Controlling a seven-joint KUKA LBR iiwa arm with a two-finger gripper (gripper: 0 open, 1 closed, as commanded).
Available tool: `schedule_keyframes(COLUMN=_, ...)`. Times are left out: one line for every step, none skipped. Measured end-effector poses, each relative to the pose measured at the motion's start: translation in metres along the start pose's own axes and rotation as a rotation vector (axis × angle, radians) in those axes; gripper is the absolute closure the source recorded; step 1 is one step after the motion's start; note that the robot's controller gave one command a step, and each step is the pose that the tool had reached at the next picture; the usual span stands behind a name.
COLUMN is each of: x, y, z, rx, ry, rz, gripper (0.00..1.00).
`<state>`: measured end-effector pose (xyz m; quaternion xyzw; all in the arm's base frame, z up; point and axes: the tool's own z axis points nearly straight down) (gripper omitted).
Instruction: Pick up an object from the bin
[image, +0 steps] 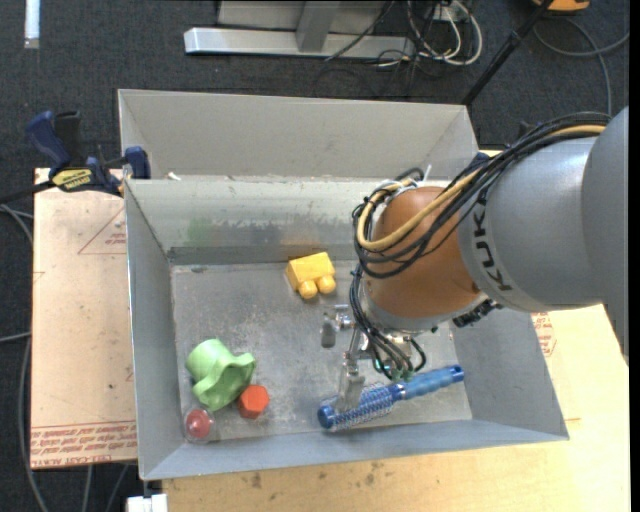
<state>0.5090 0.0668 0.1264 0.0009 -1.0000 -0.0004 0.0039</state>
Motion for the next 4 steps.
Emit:
schedule_keyframes(x=0.025, y=-0.013, z=0.006, rx=0.001, ry=-0.005, rz=-0.261, gripper=0.00)
schedule_keyframes(x=0.021, y=-0.016, z=0.054, rx=0.000, ry=-0.025, rz=-0.225, gripper=0.00)
schedule_keyframes(x=0.026, y=-0.016, z=0.055, rx=0.000, ry=-0.007, rz=-0.225, gripper=1.00)
schedule_keyframes(x=0.007, y=-0.002, z=-0.075, rx=0.001, ry=-0.017, rz=-0.251, gripper=1.00)
